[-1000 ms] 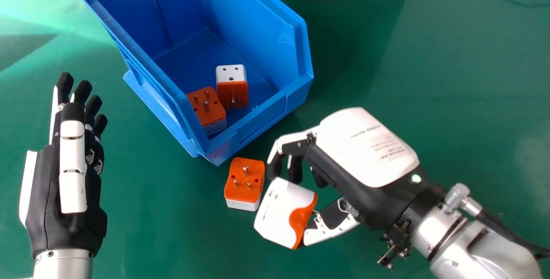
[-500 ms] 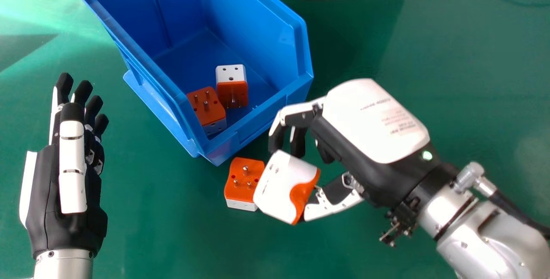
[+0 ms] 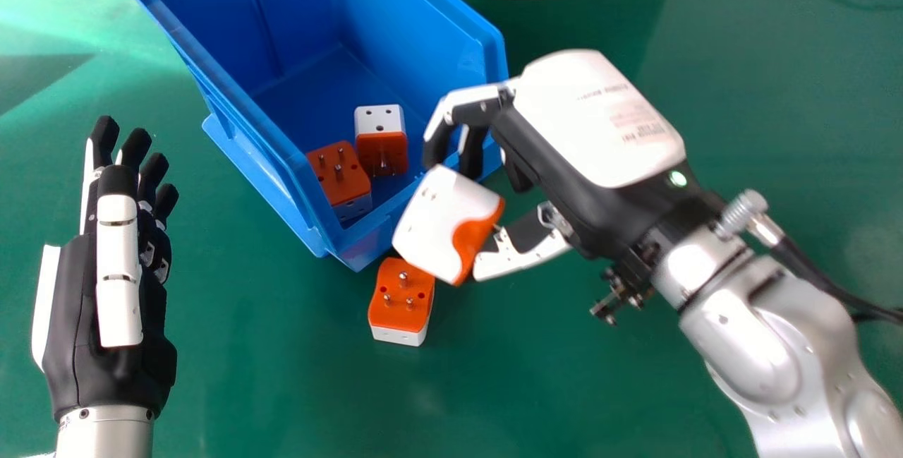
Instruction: Pick all objects and put in blue box
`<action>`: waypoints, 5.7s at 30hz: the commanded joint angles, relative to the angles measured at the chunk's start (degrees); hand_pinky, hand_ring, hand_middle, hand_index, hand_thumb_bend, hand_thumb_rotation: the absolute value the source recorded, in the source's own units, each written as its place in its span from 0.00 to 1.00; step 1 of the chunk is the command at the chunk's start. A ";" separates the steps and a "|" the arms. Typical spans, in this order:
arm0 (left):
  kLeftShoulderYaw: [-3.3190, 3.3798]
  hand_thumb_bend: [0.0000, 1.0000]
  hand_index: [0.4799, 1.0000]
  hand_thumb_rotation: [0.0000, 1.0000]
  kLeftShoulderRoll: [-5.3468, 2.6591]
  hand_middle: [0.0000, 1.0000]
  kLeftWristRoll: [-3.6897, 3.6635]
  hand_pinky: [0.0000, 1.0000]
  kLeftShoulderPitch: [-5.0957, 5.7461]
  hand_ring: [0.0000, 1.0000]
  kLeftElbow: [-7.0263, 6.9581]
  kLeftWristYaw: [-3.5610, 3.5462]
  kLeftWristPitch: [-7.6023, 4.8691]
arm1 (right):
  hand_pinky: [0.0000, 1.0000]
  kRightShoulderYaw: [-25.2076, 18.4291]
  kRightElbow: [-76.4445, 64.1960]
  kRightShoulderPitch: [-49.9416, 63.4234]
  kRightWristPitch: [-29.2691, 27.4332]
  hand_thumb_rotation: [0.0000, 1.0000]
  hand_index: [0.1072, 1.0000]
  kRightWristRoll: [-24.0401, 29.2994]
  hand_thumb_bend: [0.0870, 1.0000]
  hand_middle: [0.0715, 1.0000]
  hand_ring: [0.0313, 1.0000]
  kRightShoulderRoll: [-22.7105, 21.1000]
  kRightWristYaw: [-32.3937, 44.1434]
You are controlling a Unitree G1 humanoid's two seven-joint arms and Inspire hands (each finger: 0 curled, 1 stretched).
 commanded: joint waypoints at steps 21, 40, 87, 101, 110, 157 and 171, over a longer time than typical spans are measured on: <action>0.12 0.42 1.00 0.93 0.13 0.97 0.09 0.94 -1.05 0.96 -0.26 0.50 -0.68 | 0.24 7.20 28.73 -22.07 -2.03 0.00 0.47 -3.03 0.45 0.37 0.27 7.93 -15.52; 0.12 0.42 1.00 0.93 0.01 0.97 0.29 0.94 -0.76 0.95 -0.40 0.58 -1.08 | 0.26 11.67 62.78 -43.78 -1.90 0.00 0.47 -1.55 0.46 0.38 0.31 16.26 -26.16; -0.34 0.44 1.00 0.97 -0.88 0.98 0.94 0.99 0.75 0.98 0.45 0.44 -4.09 | 0.33 17.50 88.77 -54.92 1.97 0.00 0.44 -0.68 0.47 0.47 0.40 20.32 -33.62; -0.36 0.43 1.00 0.97 -1.07 0.98 1.44 0.99 0.14 0.98 1.35 0.77 -4.63 | 0.58 20.04 88.19 -55.53 2.86 0.39 0.76 -0.85 0.55 0.74 0.69 19.34 -30.41; -0.39 0.44 1.00 0.96 -1.22 0.97 1.13 0.97 -0.33 0.96 1.77 0.85 -4.65 | 0.81 20.20 87.40 -55.91 2.93 0.58 0.96 -1.11 0.55 0.96 0.91 19.09 -30.24; -0.85 0.41 0.93 0.82 -2.69 0.95 1.21 0.90 -1.60 0.93 4.37 0.56 -6.09 | 0.82 15.99 32.64 -32.34 6.66 0.57 0.97 -5.26 0.53 0.99 0.95 0.65 -19.49; -2.00 0.46 0.98 0.81 -2.81 0.99 1.14 0.98 -1.22 0.98 5.20 -0.77 -7.21 | 0.74 11.38 11.39 -10.38 4.13 0.58 0.94 -4.23 0.54 0.95 0.89 -3.77 -17.74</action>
